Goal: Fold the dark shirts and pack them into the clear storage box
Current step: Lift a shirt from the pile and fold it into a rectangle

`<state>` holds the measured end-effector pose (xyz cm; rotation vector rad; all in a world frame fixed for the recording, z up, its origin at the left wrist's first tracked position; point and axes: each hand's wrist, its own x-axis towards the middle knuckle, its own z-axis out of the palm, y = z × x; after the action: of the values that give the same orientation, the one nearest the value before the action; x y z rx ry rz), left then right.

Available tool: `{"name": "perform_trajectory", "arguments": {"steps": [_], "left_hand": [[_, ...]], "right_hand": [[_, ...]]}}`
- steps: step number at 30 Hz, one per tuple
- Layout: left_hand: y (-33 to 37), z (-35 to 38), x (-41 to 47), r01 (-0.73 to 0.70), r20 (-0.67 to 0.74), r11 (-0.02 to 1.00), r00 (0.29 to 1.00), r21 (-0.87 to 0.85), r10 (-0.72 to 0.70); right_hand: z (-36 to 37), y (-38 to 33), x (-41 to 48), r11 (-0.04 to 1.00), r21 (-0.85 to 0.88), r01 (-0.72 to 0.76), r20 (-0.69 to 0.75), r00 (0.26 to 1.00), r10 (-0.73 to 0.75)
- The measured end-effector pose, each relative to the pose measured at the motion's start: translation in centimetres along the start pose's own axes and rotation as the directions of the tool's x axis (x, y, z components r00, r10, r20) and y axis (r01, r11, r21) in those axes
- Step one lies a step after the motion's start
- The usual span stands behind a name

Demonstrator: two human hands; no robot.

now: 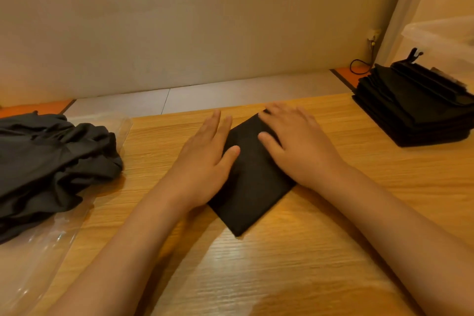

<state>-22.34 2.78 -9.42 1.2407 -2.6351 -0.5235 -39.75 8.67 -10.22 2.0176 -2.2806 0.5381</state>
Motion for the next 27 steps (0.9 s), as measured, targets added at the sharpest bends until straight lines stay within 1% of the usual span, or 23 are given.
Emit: {"name": "perform_trajectory", "arguments": {"steps": [2, 4, 5, 7, 9, 10, 12, 14, 16, 17, 19, 21, 22, 25, 27], "left_hand": [[-0.8, -0.1, 0.3, -0.015, 0.045, 0.999, 0.999, 0.041, 0.013], [-1.0, 0.2, 0.3, 0.018, 0.106, 0.998, 0.994, 0.053, -0.024], [-0.9, 0.2, 0.2, 0.031, 0.109, 0.998, 0.993, 0.054, -0.037], [-0.7, 0.1, 0.3, 0.062, 0.022, 0.998, 0.998, 0.023, -0.062], [-0.6, -0.3, 0.3, 0.113, -0.084, 0.991, 0.989, -0.071, -0.119], [-0.6, -0.4, 0.2, 0.137, -0.101, 0.984, 0.984, -0.117, -0.149], [-0.8, -0.6, 0.0, 0.188, -0.061, 0.966, 0.978, -0.175, -0.201], [-1.1, -1.0, -0.1, 0.231, 0.003, 0.947, 0.972, -0.223, -0.236], [-1.4, -1.5, -0.2, 0.245, 0.014, 0.941, 0.968, -0.232, -0.249], [-1.7, -1.7, -0.1, 0.217, -0.014, 0.956, 0.974, -0.199, -0.224], [-2.3, -2.0, 0.1, 0.086, -0.048, 0.986, 0.994, -0.146, -0.094], [-2.9, -2.1, 0.3, -0.050, 0.018, 0.981, 0.998, -0.186, 0.054], [-3.0, -2.1, 0.3, -0.087, 0.061, 0.971, 0.993, -0.221, 0.103], [-3.4, -1.6, 0.7, -0.121, 0.134, 0.938, 0.976, -0.326, 0.172], [-3.5, -1.2, 1.1, -0.107, 0.138, 0.925, 0.976, -0.364, 0.168]], "right_hand": [[0.6, -1.5, -1.2, 1.000, -0.028, 0.015, 0.201, 0.980, -0.009], [1.1, -1.8, -1.9, 0.999, -0.046, 0.022, 0.387, 0.922, -0.003], [1.2, -1.5, -1.9, 0.999, -0.044, 0.028, 0.443, 0.897, -0.005], [1.3, -0.4, -1.2, 0.998, -0.031, 0.053, 0.492, 0.870, -0.030], [1.1, 0.8, -0.3, 0.996, -0.008, 0.087, 0.493, 0.867, -0.072], [1.0, 1.4, 0.1, 0.995, -0.003, 0.097, 0.474, 0.877, -0.084], [0.7, 2.7, 0.7, 0.995, -0.037, 0.088, 0.393, 0.917, -0.066], [0.2, 3.5, 1.1, 0.992, -0.109, 0.056, 0.290, 0.957, -0.022], [-0.3, 3.8, 1.1, 0.988, -0.150, 0.036, 0.229, 0.973, -0.001], [-0.5, 3.7, 1.0, 0.989, -0.144, 0.037, 0.218, 0.976, -0.005], [-0.6, 3.4, 0.7, 0.995, -0.095, 0.044, 0.218, 0.976, -0.022], [-0.6, 3.3, 0.7, 0.998, -0.050, 0.041, 0.235, 0.971, -0.029], [-0.6, 3.4, 0.8, 0.999, -0.032, 0.036, 0.250, 0.968, -0.027], [-0.7, 3.4, 0.8, 0.998, 0.057, 0.031, 0.294, 0.955, -0.046], [-0.7, 2.9, 0.6, 0.988, 0.146, 0.043, 0.315, 0.945, -0.087]]}}
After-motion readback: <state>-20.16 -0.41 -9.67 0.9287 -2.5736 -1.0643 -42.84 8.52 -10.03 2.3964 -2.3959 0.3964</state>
